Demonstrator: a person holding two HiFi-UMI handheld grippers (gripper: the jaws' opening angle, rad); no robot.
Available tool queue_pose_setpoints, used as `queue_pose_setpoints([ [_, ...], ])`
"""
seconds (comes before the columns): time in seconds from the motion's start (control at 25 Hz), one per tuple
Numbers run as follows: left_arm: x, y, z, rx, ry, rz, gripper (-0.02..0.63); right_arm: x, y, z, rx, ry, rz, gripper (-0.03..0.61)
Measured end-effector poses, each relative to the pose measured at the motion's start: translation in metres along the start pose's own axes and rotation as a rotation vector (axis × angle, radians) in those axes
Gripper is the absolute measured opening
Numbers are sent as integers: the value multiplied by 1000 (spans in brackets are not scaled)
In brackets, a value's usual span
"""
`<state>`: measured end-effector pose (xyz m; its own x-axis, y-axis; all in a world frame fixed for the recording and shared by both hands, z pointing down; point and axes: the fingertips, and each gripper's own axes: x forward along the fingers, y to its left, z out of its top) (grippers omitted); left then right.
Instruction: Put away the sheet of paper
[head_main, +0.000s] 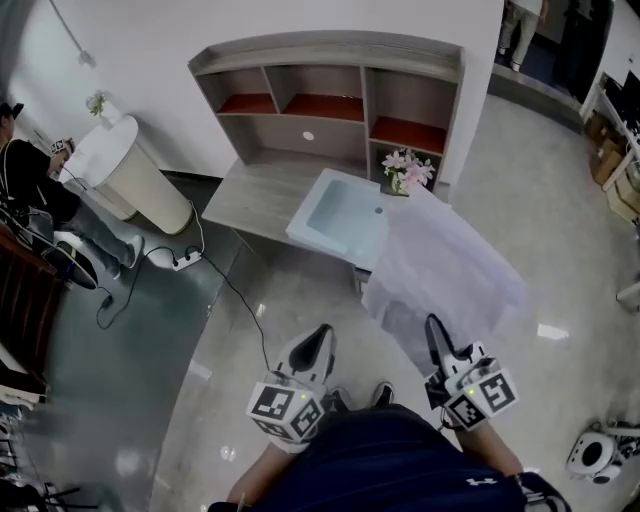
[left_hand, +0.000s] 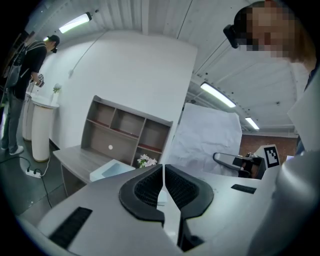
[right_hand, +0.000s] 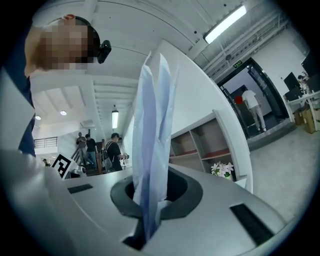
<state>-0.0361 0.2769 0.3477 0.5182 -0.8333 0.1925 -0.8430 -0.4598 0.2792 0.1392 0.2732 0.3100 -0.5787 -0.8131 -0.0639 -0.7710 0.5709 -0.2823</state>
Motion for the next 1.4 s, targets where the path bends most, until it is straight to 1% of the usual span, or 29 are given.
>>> queue_pose_setpoints([
  [0.4, 21, -28, -2, 0, -7, 3, 26, -7, -39, 11, 43, -21, -4, 14],
  [0.6, 23, -31, -10, -34, 6, 19, 26, -9, -51, 7, 96, -7, 1, 14],
  [0.8, 29, -25, -11, -44, 5, 37, 26, -1, -61, 1, 126, 5, 6, 14],
  [1.16, 49, -3, -10, -58, 14, 13, 26, 22, -76, -11, 137, 30, -37, 14],
  [1.4, 72, 30, -4, -82, 25, -16, 26, 55, -87, -25, 140, 64, -84, 14],
])
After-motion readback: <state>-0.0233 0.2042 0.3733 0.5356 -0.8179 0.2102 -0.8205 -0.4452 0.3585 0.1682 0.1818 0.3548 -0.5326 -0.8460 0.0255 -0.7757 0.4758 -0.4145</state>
